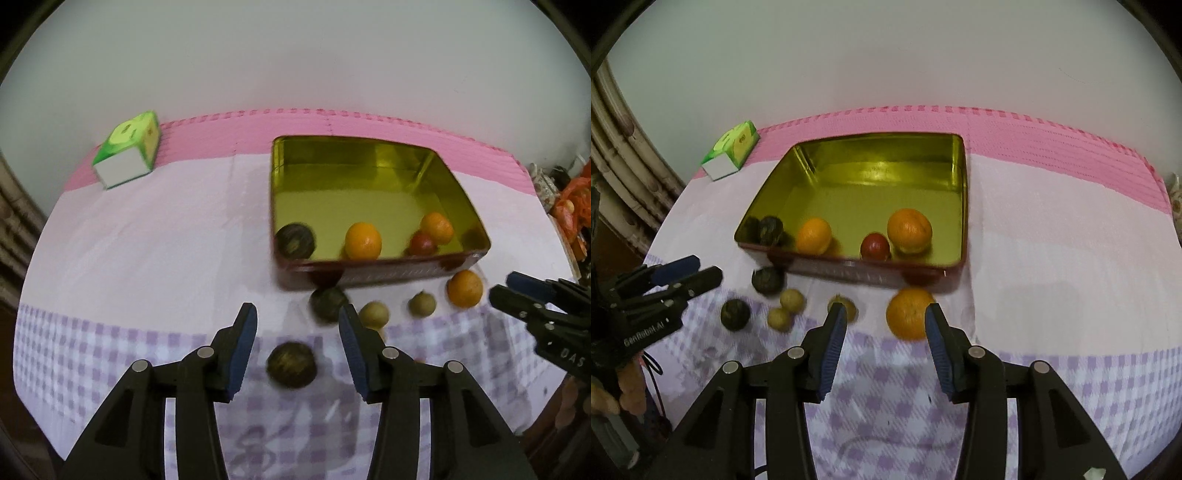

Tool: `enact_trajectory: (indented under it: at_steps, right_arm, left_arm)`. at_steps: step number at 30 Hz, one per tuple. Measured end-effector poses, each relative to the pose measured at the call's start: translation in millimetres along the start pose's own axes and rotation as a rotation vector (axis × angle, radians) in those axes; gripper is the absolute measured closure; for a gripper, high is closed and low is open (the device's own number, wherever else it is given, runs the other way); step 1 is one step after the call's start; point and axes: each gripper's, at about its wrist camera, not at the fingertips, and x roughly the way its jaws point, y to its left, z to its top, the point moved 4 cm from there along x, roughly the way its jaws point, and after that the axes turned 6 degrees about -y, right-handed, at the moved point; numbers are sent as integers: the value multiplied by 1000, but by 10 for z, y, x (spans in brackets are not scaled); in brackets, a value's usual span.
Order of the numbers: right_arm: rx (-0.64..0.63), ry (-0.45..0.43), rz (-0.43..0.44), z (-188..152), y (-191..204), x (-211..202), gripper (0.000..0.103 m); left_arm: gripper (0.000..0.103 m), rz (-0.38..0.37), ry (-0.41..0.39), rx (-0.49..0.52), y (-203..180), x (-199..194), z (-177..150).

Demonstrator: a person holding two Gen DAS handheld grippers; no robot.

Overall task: Organize fruits
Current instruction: 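Withdraw right gripper toward another large orange while left approaches a dark brown fruit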

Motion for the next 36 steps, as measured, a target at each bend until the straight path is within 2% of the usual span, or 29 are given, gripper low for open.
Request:
enact_trajectory:
  at_steps: [9,13,20,36]
  right_arm:
    - [-8,35,-16,-348,-7,-31,61]
    - [-7,47,-20,-385,-5,17,61]
    - [-4,63,-26,-373,-28,136,61]
    - [15,71,-39,-309,-134,392,61]
  left_arm:
    - [56,22,40,-7,138,-6,-384]
    - [56,10,55,-17,152,48,-476]
    - [56,-16,70,-14,119,159,-518]
    - [55,-18,86,-15,63,376,-527]
